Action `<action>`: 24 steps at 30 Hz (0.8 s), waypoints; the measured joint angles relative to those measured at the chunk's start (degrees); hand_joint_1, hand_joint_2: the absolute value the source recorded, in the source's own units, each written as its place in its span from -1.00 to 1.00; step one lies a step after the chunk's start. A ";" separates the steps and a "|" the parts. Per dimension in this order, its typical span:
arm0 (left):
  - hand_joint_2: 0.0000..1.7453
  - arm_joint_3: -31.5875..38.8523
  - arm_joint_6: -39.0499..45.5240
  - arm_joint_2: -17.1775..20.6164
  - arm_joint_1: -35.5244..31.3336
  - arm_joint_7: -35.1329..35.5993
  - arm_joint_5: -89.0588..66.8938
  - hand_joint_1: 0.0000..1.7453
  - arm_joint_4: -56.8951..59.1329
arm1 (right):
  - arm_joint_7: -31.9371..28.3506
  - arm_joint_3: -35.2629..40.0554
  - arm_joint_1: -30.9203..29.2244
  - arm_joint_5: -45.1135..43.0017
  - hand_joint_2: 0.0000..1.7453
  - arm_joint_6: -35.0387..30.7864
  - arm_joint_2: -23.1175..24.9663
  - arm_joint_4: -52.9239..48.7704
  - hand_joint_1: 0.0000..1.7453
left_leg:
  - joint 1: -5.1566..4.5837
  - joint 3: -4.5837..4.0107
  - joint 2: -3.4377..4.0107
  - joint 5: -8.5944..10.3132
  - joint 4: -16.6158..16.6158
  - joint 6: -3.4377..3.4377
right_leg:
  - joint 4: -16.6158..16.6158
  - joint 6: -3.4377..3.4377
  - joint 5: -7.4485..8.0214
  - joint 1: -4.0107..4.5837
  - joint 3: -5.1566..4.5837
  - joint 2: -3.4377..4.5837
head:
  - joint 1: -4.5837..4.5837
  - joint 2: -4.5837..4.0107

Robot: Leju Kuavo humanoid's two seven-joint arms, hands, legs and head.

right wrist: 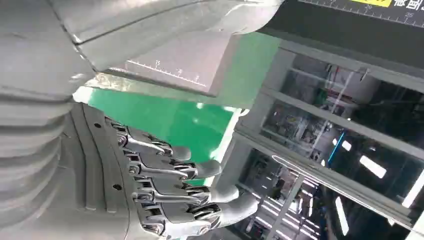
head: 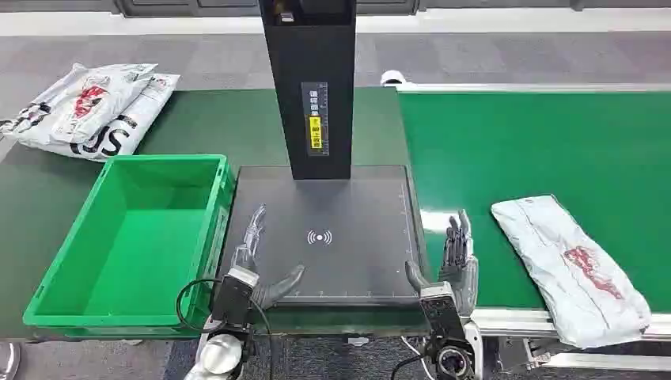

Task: Moved the parcel from conveyor to table for the left to box.

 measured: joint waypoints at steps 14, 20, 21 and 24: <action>1.00 0.00 0.13 0.00 0.04 0.04 -0.17 -1.00 0.02 | 1.12 -2.97 -0.52 1.66 1.00 -4.96 -0.30 1.42 -1.00 | -0.01 0.00 0.00 0.00 0.00 0.00 | 0.00 0.00 0.00 -0.01 0.00 0.00 | 0.00 0.00; 1.00 0.00 0.11 -0.04 0.07 0.85 -0.59 -1.00 -0.72 | 2.28 -6.95 -1.58 4.07 1.00 -6.89 -1.16 2.58 -1.00 | -0.03 0.01 0.00 0.00 0.01 0.00 | 0.00 0.01 0.00 -0.03 0.00 0.00 | 0.00 0.00; 1.00 0.00 -0.04 -0.07 0.04 0.87 -0.72 -1.00 -0.83 | 2.60 -7.83 -1.71 5.25 1.00 -7.48 -1.25 2.75 -1.00 | -0.03 0.01 -0.01 0.00 0.01 0.00 | 0.00 0.01 0.00 -0.03 0.01 0.00 | 0.00 0.00; 1.00 0.00 -0.20 -0.11 -0.07 1.22 -1.27 -1.00 -1.09 | 4.54 -10.66 -2.21 10.14 1.00 -8.00 -1.38 2.97 -1.00 | -0.03 0.01 -0.01 0.00 0.01 0.00 | 0.00 0.01 0.00 -0.03 0.01 -0.01 | 0.00 0.00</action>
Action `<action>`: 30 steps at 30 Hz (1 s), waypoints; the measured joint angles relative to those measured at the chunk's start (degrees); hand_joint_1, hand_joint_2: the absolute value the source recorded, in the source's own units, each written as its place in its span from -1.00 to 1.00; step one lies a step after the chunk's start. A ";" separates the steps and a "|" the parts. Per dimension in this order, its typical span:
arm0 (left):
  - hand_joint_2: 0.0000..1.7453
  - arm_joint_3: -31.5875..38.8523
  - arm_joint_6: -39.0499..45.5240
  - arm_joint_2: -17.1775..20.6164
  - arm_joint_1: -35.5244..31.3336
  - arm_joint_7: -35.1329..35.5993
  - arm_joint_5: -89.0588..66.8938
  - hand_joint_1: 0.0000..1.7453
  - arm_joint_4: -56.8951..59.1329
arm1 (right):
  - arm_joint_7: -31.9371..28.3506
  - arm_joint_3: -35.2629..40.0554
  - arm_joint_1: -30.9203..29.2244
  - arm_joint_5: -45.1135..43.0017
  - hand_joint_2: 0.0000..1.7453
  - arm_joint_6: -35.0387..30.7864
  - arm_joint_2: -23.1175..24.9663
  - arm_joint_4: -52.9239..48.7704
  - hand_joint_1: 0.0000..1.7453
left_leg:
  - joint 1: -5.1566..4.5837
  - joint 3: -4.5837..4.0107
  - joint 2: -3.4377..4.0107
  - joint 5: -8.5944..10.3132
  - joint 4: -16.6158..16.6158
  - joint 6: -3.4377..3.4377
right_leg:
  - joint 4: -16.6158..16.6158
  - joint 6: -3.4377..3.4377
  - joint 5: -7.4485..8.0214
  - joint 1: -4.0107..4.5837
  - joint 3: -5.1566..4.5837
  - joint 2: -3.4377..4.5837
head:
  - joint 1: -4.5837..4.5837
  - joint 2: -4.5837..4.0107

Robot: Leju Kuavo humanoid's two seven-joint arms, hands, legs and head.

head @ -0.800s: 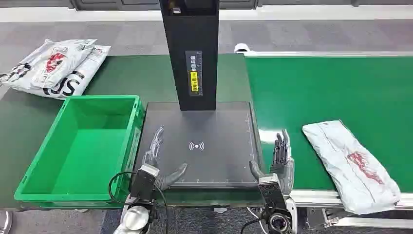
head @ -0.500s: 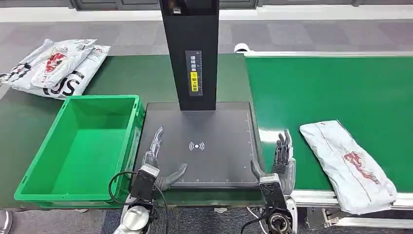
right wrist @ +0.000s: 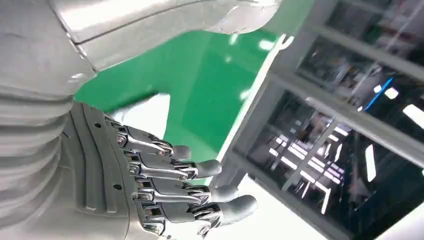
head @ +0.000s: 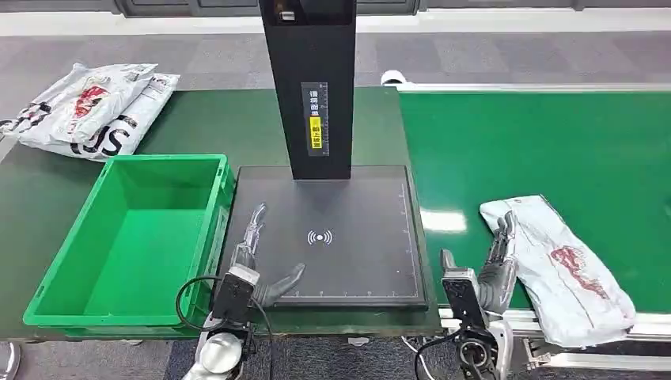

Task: Moved the parcel from conveyor to table for the left to box.

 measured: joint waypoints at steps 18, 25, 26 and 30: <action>1.00 1.55 -0.61 -0.50 0.81 0.85 -1.49 -1.00 -3.91 | 18.74 -32.91 -4.66 53.07 1.00 -0.28 2.62 -0.61 -1.00 | -0.06 -0.01 -0.02 -0.01 0.01 0.03 | 0.00 0.01 0.00 -0.06 0.01 -0.05 | 0.00 -0.02; 1.00 1.64 -0.48 -0.52 0.80 0.85 -1.55 -1.00 -4.22 | 25.82 -34.83 -4.79 56.12 1.00 -0.28 1.97 -0.51 -1.00 | -0.06 0.00 -0.02 -0.01 0.00 0.03 | 0.00 0.01 0.00 -0.05 0.01 -0.05 | 0.00 0.00; 1.00 1.68 -0.39 -0.52 0.81 0.85 -1.55 -1.00 -4.28 | 27.92 -34.83 -4.78 56.26 1.00 -0.28 1.71 -0.29 -1.00 | -0.06 -0.01 -0.02 -0.01 0.00 0.03 | 0.00 0.01 0.00 -0.05 0.01 -0.05 | 0.00 0.00; 1.00 2.34 -0.35 -0.57 1.08 1.01 -1.64 -1.00 -4.99 | 33.78 -34.83 -4.67 56.30 1.00 -0.26 0.00 2.01 -1.00 | -0.06 -0.01 -0.01 -0.02 0.00 0.03 | 0.00 0.01 0.00 -0.07 0.01 -0.05 | 0.00 0.00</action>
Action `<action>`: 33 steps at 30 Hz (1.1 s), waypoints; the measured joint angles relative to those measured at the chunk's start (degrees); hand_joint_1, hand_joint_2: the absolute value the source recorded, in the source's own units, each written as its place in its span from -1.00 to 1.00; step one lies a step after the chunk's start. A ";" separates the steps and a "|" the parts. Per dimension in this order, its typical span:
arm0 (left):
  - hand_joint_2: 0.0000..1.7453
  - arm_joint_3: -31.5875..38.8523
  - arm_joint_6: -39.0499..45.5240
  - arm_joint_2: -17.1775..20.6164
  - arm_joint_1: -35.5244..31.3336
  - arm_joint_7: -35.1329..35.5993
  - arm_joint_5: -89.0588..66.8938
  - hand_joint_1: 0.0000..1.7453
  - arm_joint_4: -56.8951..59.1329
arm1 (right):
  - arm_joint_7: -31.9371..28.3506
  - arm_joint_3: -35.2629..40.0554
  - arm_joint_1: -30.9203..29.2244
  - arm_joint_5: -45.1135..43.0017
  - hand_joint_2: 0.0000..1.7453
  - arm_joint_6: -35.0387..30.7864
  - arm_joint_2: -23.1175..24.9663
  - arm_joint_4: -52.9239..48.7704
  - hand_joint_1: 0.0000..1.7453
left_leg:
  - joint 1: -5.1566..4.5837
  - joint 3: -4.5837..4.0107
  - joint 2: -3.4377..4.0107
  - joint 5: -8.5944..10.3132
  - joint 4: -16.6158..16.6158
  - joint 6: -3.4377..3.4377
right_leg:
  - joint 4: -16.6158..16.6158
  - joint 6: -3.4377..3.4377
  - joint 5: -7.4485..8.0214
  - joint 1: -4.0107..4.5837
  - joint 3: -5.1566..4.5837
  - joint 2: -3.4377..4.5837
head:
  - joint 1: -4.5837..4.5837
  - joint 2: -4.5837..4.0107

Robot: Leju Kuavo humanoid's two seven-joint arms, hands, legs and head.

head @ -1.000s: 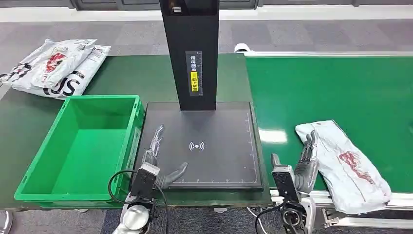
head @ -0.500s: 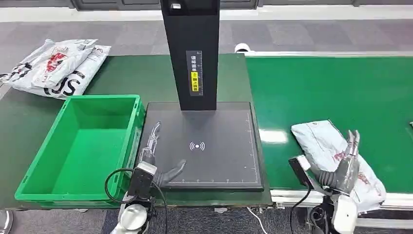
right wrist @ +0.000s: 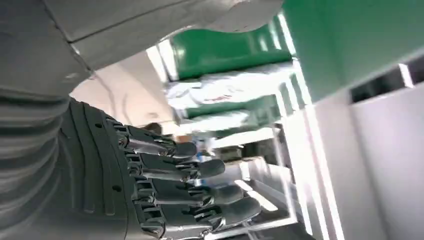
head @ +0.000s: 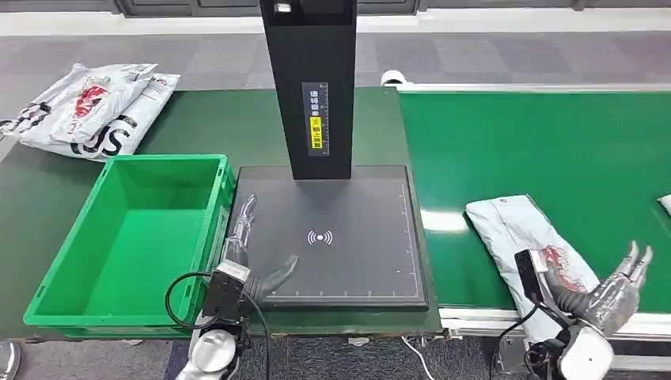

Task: Moved the parcel from conveyor to table for the left to box.

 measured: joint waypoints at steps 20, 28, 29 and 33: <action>1.00 1.51 -1.14 -0.46 0.49 0.68 -1.53 -1.00 -1.73 | 0.08 0.00 -4.77 -8.04 1.00 1.46 -4.74 25.96 -1.00 | -0.01 0.01 -0.02 0.00 0.00 0.00 | 0.00 0.01 0.00 0.00 0.02 -0.01 | 0.00 0.00; 1.00 1.51 -1.29 -0.44 0.61 0.68 -1.53 -1.00 -1.83 | 1.09 0.00 -6.23 -7.57 1.00 2.49 -5.46 31.51 -1.00 | 0.00 0.01 -0.01 0.00 0.00 0.00 | 0.00 0.01 0.00 0.00 0.02 -0.01 | 0.00 -0.02; 1.00 1.51 -1.31 -0.44 0.65 0.68 -1.53 -1.00 -1.92 | 1.48 0.02 -6.46 -7.15 1.00 2.86 -5.48 31.97 -1.00 | 0.00 0.01 -0.01 0.00 0.00 0.00 | 0.00 0.01 0.00 0.00 0.02 -0.01 | 0.00 0.00; 1.00 1.51 -1.35 -0.44 0.75 0.81 -1.53 -1.00 -2.10 | 3.04 0.31 -7.20 -5.90 1.00 3.61 -5.72 33.31 -1.00 | 0.00 0.03 -0.01 0.00 0.00 0.01 | 0.00 0.01 0.00 0.00 0.05 -0.01 | 0.00 0.00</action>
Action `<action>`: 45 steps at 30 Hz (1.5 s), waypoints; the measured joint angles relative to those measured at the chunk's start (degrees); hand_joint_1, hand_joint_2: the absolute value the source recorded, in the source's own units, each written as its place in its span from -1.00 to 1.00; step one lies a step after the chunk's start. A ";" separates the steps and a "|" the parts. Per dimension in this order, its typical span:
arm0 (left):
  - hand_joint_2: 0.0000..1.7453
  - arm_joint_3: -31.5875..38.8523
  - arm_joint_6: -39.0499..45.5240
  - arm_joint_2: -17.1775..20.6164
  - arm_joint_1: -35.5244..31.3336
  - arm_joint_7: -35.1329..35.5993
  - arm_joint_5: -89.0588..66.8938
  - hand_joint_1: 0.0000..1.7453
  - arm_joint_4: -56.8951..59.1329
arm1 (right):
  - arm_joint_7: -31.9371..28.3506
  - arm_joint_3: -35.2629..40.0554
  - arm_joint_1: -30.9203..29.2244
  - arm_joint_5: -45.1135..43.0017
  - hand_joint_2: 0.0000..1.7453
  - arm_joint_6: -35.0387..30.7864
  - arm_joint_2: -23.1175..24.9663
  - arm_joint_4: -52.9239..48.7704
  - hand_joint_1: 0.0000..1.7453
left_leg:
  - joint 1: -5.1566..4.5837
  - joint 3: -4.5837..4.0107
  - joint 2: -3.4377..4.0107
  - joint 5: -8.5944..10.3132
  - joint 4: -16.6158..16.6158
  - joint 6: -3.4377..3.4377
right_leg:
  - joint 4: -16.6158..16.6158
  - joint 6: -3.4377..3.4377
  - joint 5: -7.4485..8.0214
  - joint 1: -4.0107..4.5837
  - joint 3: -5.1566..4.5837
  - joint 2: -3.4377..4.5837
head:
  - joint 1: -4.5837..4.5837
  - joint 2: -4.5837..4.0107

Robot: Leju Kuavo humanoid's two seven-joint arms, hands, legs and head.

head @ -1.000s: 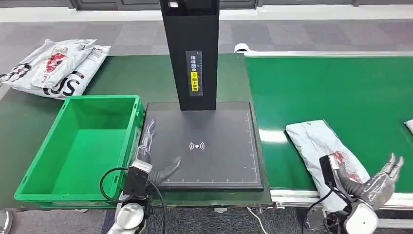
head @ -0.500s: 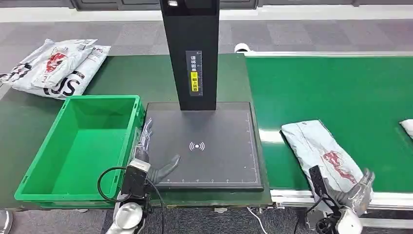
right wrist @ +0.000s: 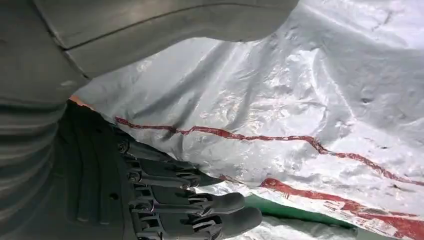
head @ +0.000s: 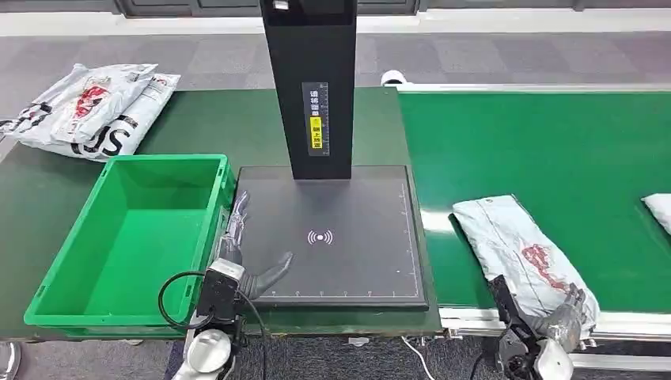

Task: Moved the parcel from conveyor to table for the left to box.

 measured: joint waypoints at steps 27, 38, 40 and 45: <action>1.00 0.44 -0.20 0.00 0.06 1.29 -0.22 -1.00 -1.20 | -2.75 4.74 -1.42 -2.99 1.00 -0.48 -0.05 -0.98 1.00 | 0.00 0.06 0.02 0.02 0.01 0.02 | 0.00 0.04 0.03 0.00 0.06 0.03 | 0.00 0.00; 1.00 0.77 -0.20 -0.04 0.16 1.29 -0.90 -1.00 -1.22 | -8.90 10.06 0.90 -10.19 1.00 0.00 1.60 -8.37 1.00 | 0.00 0.00 -0.02 0.03 0.00 0.02 | 0.01 0.04 0.03 0.00 0.02 0.00 | 0.00 0.00; 1.00 0.83 -0.29 -0.15 0.16 1.27 -1.05 -1.00 -1.20 | -11.87 11.32 1.73 -13.32 1.00 0.06 2.29 -11.81 1.00 | 0.00 -0.01 -0.01 0.03 0.00 0.02 | 0.01 0.04 0.03 0.00 0.00 0.00 | 0.00 0.00; 1.00 0.83 -0.53 -0.55 0.14 0.59 -1.46 -1.00 -1.01 | -18.52 18.20 4.62 -21.00 1.00 -2.29 5.18 -26.78 1.00 | 0.00 -0.03 -0.05 0.04 0.00 0.02 | 0.01 0.04 0.03 0.00 -0.01 -0.02 | 0.00 0.00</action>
